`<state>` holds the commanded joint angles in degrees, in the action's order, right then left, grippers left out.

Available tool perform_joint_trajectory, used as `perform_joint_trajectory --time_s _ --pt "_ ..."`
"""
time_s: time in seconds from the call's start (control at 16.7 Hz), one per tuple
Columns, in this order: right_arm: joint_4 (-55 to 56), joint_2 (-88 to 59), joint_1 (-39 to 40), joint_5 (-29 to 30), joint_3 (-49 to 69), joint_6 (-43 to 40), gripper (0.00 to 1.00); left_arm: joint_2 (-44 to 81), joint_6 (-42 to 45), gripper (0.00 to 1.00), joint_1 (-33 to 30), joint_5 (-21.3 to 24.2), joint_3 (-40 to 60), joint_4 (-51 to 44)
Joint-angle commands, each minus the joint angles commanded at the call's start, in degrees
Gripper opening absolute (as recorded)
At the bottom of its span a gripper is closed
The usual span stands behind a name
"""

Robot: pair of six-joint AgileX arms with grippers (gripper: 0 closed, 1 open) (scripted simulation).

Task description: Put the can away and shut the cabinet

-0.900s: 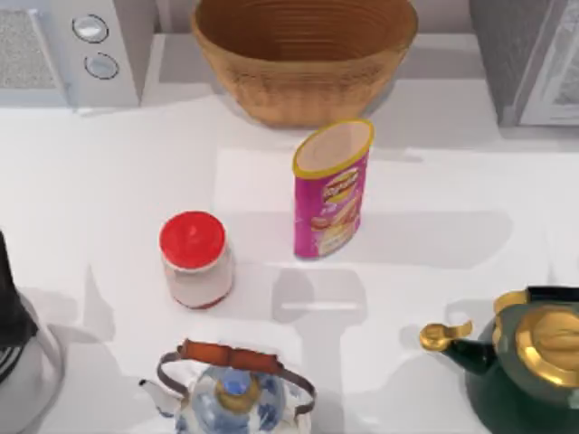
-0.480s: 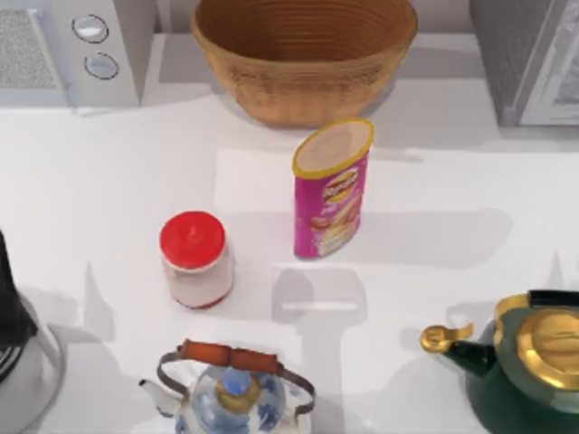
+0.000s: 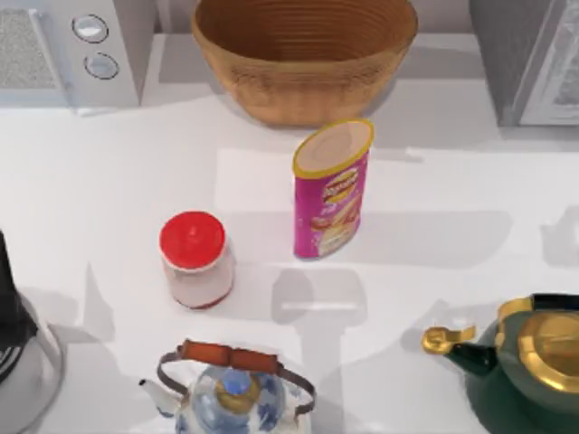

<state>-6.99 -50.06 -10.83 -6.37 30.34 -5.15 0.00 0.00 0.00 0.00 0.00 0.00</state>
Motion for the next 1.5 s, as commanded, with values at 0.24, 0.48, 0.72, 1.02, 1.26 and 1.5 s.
perform_joint_trajectory --time_s 0.24,0.48,0.72,1.02,1.26,1.5 --pt "-0.7 -19.2 -3.0 -2.3 5.1 -2.9 1.00 0.0 0.0 1.00 0.0 0.0 0.0 0.0" --pt "-0.5 -29.2 -5.2 -3.2 5.5 -6.0 1.00 0.0 0.0 1.00 0.0 0.0 0.0 0.0" --pt "-0.5 -30.5 -5.6 -3.4 5.5 -6.7 1.00 0.0 0.0 1.00 0.0 0.0 0.0 0.0" --pt "1.0 -32.4 -4.8 -3.0 6.1 -6.1 1.00 0.0 0.0 1.00 0.0 0.0 0.0 0.0" --pt "7.1 -39.8 -3.9 -2.2 7.5 -5.2 1.00 0.0 0.0 1.00 0.0 0.0 0.0 0.0" --pt "13.2 -46.1 -3.6 -2.0 7.7 -4.8 1.00 0.0 0.0 1.00 0.0 0.0 0.0 0.0"
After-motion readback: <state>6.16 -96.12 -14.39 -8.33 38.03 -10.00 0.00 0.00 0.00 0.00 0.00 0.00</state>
